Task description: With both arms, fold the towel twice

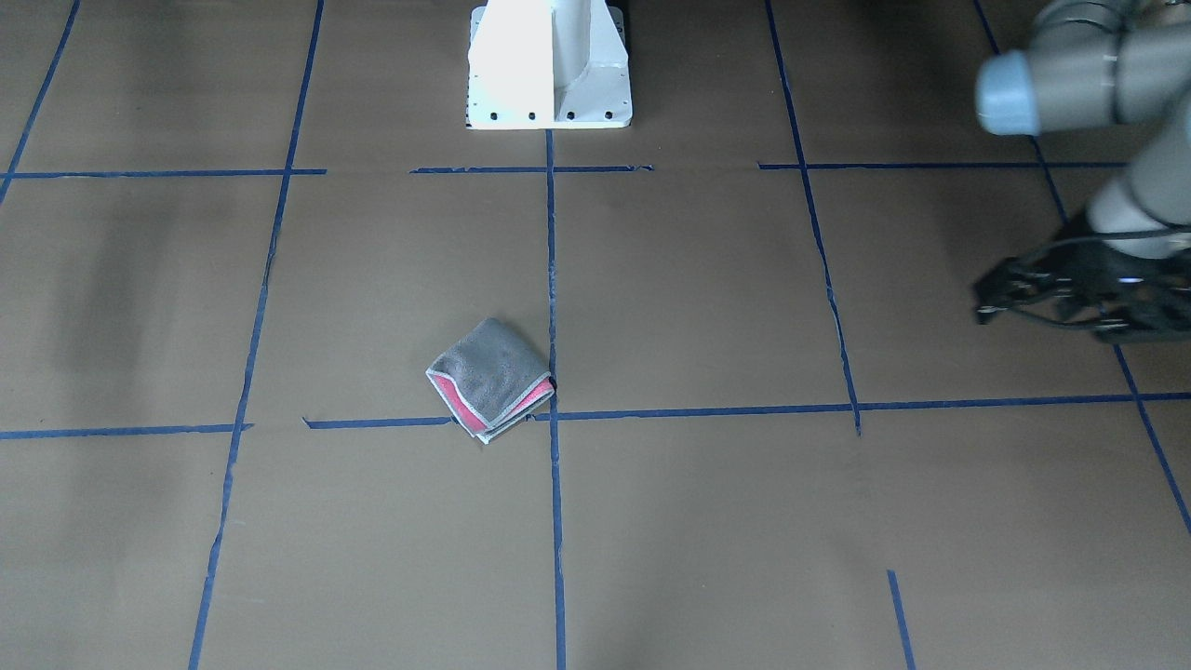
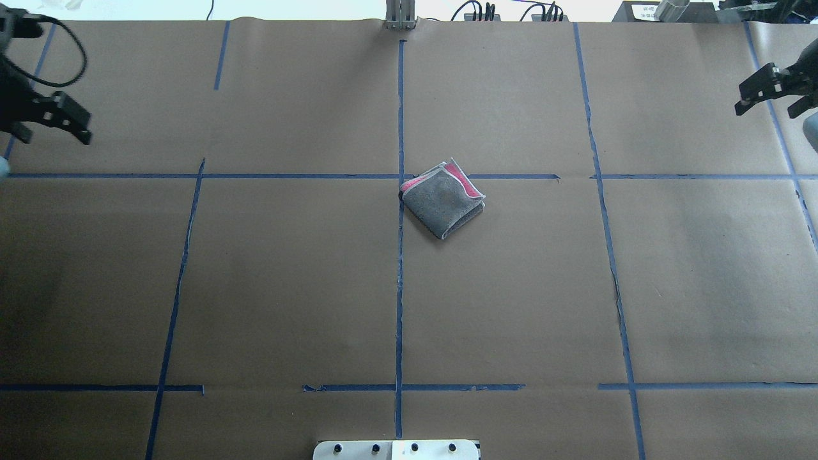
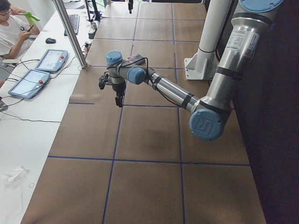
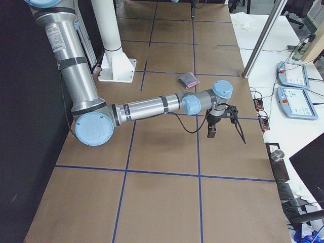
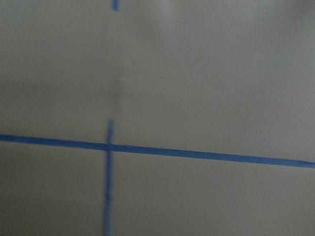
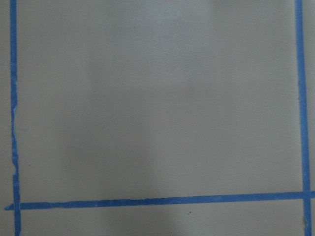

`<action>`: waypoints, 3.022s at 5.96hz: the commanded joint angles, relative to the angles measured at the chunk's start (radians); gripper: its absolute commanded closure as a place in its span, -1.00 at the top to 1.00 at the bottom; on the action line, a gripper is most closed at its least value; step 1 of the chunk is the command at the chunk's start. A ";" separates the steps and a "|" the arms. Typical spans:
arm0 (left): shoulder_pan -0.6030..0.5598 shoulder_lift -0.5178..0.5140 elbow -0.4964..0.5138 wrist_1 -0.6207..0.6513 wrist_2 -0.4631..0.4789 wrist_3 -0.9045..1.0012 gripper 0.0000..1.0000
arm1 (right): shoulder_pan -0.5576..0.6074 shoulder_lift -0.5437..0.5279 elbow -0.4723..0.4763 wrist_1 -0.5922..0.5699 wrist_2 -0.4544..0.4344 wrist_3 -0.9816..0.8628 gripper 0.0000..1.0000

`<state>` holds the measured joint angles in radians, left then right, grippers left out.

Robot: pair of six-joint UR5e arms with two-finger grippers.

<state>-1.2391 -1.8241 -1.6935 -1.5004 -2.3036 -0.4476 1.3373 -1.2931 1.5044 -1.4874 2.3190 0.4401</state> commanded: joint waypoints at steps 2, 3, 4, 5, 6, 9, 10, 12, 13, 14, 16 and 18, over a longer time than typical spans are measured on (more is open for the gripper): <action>-0.150 0.032 0.326 -0.085 -0.077 0.402 1.00 | 0.132 -0.106 0.071 -0.014 0.115 -0.124 1.00; -0.167 0.035 0.351 -0.113 -0.077 0.409 1.00 | 0.132 -0.117 0.059 -0.016 0.115 -0.197 1.00; -0.228 0.036 0.409 -0.116 -0.077 0.529 1.00 | 0.138 -0.129 0.051 -0.060 0.097 -0.327 1.00; -0.299 0.036 0.479 -0.115 -0.077 0.647 1.00 | 0.199 -0.127 0.045 -0.147 0.094 -0.472 1.00; -0.339 0.039 0.488 -0.113 -0.079 0.694 1.00 | 0.244 -0.129 0.045 -0.201 0.068 -0.548 1.00; -0.414 0.040 0.340 0.042 -0.074 0.698 1.00 | 0.315 -0.273 0.121 -0.192 0.046 -0.541 1.00; -0.416 0.124 0.272 0.066 -0.076 0.708 1.00 | 0.315 -0.331 0.143 -0.192 0.053 -0.538 1.00; -0.418 0.178 0.258 0.055 -0.077 0.762 1.00 | 0.315 -0.371 0.140 -0.192 0.057 -0.554 1.00; -0.418 0.184 0.223 0.064 -0.076 0.754 1.00 | 0.316 -0.385 0.148 -0.191 0.059 -0.548 1.00; -0.418 0.207 0.183 0.066 -0.076 0.751 1.00 | 0.316 -0.387 0.146 -0.192 0.059 -0.543 1.00; -0.416 0.215 0.175 0.066 -0.073 0.751 1.00 | 0.316 -0.385 0.149 -0.192 0.068 -0.541 1.00; -0.411 0.213 0.176 0.066 -0.074 0.750 1.00 | 0.289 -0.368 0.245 -0.192 0.076 -0.394 1.00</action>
<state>-1.6518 -1.6108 -1.5169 -1.4343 -2.3767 0.3026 1.6439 -1.6661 1.7071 -1.6797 2.3902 -0.0331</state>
